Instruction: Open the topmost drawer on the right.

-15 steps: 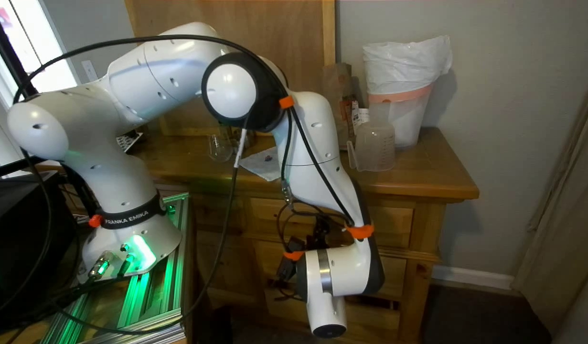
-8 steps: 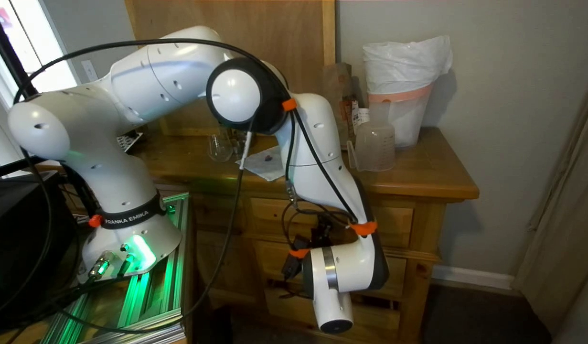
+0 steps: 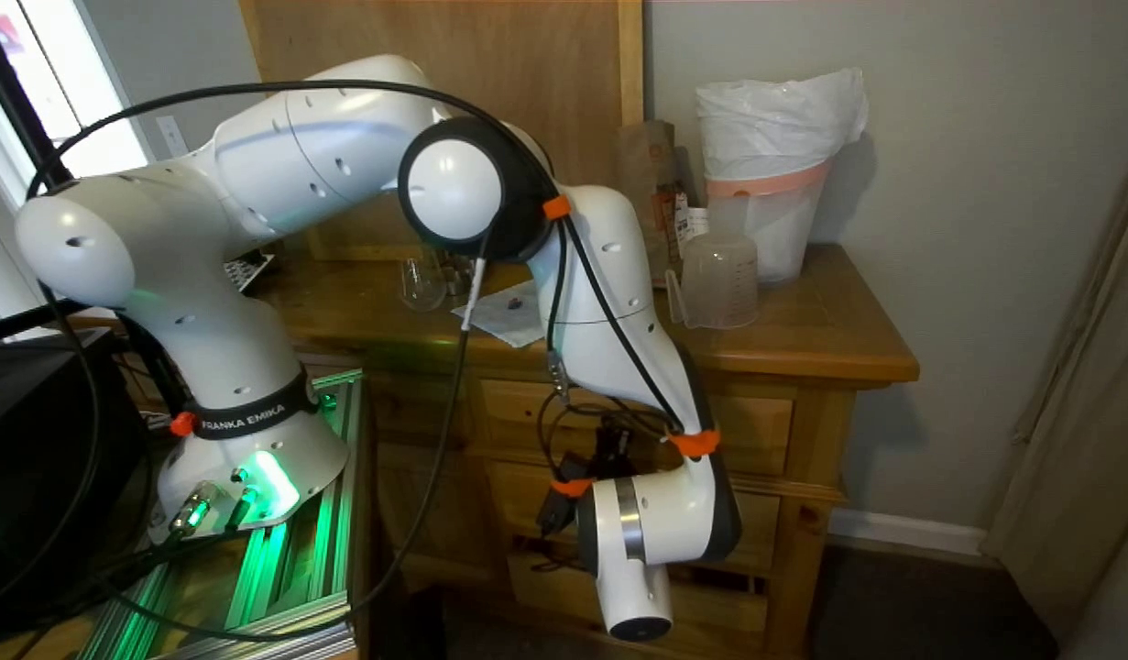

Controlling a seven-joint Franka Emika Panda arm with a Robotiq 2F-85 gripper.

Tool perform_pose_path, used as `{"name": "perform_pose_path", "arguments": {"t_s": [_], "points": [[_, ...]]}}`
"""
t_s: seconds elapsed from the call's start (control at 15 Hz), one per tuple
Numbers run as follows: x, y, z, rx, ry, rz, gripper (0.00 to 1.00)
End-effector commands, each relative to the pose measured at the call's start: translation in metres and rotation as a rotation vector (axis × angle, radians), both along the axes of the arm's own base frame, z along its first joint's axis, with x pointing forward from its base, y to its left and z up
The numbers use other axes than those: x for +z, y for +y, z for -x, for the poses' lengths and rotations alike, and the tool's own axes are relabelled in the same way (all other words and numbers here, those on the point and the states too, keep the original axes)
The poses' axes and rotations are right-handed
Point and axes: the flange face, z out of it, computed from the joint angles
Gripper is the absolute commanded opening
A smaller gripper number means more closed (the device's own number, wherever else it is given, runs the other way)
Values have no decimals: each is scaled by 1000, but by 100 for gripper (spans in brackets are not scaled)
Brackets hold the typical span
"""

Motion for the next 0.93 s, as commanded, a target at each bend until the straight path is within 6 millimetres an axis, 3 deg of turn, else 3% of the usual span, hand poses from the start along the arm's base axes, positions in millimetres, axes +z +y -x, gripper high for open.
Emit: {"name": "perform_pose_path", "arguments": {"t_s": [0.0, 0.2, 0.67, 0.8, 0.87], "points": [[-1, -3, -9, -19, -1, -16, 47], [0, -4, -10, -25, -7, -13, 54], [2, -10, -21, -34, -34, 4, 99], [2, -12, -24, -34, -39, 10, 97], [2, -12, -25, -34, -41, 10, 85]]}}
